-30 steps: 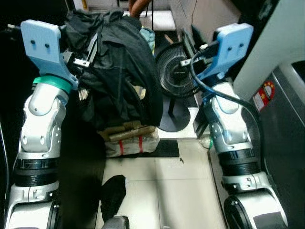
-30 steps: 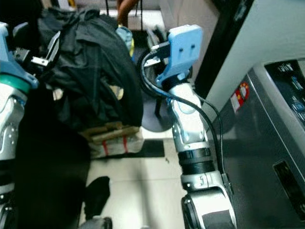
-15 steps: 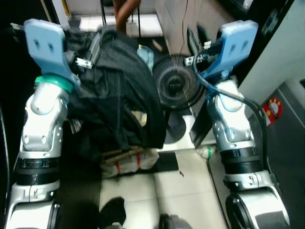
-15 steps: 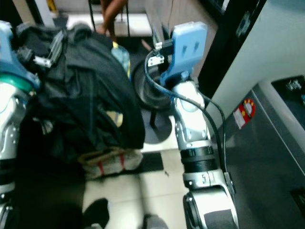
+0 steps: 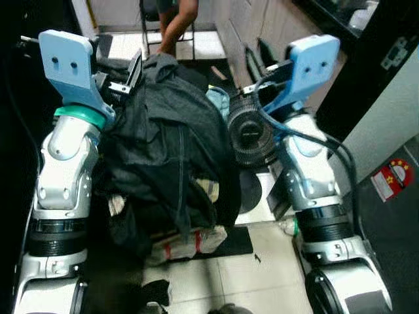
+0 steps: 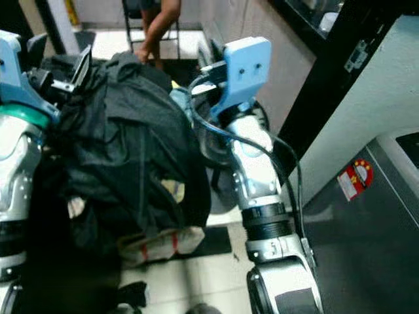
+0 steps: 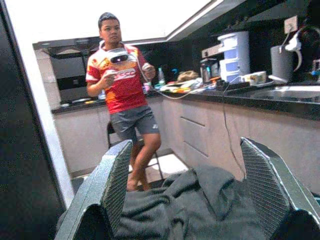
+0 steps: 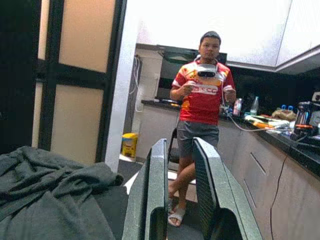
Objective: Clothes washing
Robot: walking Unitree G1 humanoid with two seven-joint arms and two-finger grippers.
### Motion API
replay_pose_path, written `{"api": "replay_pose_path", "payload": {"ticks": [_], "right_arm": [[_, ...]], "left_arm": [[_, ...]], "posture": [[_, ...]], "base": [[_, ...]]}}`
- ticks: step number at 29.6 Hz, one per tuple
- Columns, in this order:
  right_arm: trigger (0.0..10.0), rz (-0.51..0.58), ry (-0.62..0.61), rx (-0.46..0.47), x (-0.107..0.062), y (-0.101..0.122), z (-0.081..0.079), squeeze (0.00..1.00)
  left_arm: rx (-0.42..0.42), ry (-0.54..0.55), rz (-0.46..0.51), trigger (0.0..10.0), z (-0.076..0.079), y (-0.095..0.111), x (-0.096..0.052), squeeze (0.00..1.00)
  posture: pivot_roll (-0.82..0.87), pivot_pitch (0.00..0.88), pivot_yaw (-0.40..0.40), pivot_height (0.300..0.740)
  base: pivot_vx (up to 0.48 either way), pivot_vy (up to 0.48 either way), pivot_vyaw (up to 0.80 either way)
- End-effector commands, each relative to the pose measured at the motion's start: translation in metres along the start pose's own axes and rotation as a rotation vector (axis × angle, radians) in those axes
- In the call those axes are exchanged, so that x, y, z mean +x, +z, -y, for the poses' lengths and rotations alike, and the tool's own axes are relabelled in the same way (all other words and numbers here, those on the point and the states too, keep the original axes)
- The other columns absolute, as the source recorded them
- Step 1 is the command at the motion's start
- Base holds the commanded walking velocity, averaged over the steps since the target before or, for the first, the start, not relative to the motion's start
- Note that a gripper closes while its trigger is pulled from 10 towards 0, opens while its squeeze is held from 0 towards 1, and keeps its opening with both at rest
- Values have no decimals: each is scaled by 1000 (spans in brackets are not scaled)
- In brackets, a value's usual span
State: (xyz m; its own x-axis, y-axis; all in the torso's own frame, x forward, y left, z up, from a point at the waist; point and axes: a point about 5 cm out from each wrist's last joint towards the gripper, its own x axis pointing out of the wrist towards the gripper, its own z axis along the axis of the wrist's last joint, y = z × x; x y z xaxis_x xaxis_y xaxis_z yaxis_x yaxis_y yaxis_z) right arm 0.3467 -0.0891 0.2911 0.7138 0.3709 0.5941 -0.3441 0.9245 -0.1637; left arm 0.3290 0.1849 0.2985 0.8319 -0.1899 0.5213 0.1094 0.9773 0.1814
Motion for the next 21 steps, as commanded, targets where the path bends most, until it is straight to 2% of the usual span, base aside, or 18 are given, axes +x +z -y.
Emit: {"api": "replay_pose_path", "payload": {"ticks": [1,6,12,21], "right_arm": [[10000,-5,10,4,-1,-1,0,0],[10000,-5,20,15,-2,-1,-1,0],[10000,-8,9,28,-2,-2,0,0],[10000,-9,8,33,-2,-2,0,0]], "left_arm": [[32,14,-16,10000,-12,0,-3,0],[18,-10,-40,10000,-9,-3,-4,0],[-5,17,-54,10000,-12,-6,-4,0],[17,18,-52,10000,-13,-5,-4,0]], "posture": [[94,34,9,740],[96,31,11,740],[96,31,11,740],[97,41,11,740]], "base": [[0,0,0],[0,0,0],[0,0,0],[0,0,0]]}}
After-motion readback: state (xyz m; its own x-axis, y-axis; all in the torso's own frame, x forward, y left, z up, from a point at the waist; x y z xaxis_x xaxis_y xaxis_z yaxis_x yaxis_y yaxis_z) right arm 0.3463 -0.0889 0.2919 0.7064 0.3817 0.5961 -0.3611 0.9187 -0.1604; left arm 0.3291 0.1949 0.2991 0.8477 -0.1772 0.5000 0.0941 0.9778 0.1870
